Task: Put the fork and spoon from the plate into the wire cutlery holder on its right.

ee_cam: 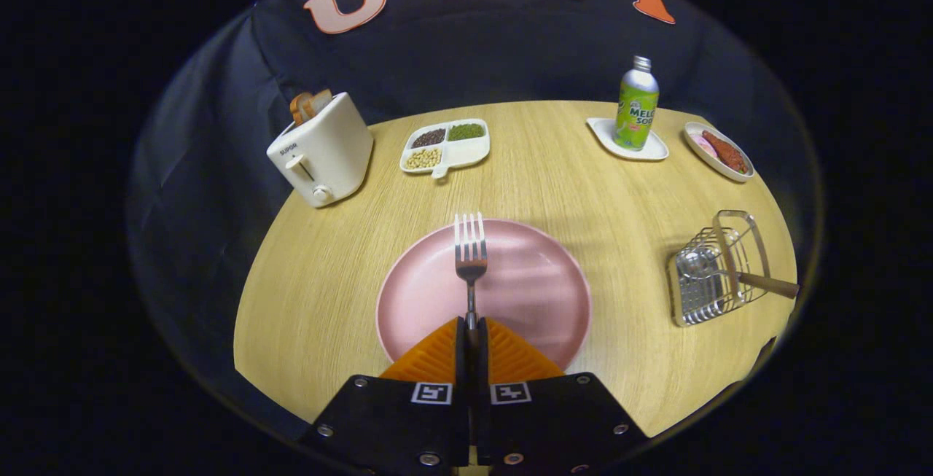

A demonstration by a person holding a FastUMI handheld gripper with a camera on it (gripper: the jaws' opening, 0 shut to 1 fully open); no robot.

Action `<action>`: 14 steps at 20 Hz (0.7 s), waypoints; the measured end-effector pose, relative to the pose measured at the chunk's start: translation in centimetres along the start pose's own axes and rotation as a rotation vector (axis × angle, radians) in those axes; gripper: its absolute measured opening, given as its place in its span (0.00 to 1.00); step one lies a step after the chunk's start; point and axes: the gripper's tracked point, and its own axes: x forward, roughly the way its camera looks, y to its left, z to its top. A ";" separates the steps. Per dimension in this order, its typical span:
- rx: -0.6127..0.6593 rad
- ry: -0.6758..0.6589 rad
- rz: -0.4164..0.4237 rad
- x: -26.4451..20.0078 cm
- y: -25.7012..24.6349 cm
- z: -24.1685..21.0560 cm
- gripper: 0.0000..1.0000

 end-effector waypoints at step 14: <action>0.024 -0.167 -0.139 -10.3 -12.2 9.2 0.05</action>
